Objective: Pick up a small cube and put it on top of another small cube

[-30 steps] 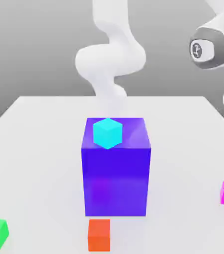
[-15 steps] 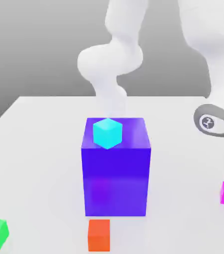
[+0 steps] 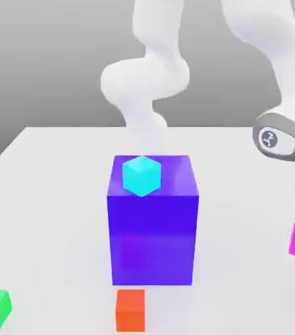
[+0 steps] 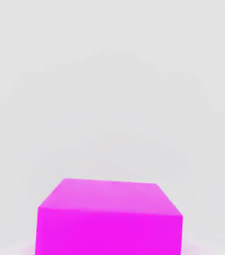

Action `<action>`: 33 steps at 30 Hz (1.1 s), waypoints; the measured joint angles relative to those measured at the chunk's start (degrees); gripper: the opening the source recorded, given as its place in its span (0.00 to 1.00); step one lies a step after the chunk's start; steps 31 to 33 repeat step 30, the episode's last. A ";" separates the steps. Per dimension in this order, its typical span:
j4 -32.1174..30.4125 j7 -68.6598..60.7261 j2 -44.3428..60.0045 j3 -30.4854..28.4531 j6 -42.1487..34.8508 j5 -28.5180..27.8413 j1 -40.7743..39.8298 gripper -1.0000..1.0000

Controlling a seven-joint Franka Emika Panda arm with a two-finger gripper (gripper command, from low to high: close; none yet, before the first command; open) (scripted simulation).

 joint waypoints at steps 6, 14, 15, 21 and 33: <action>3.17 -10.12 0.65 -6.46 -3.00 3.44 -11.19 0.00; 7.15 -22.94 1.32 -14.61 -6.70 7.54 -25.66 0.00; 7.62 -24.49 1.38 -15.61 -7.14 8.02 -27.41 0.00; 10.56 -33.83 1.69 -21.55 -9.82 10.68 -38.31 0.00; 12.39 -39.92 9.50 -19.85 -4.10 16.02 -44.47 1.00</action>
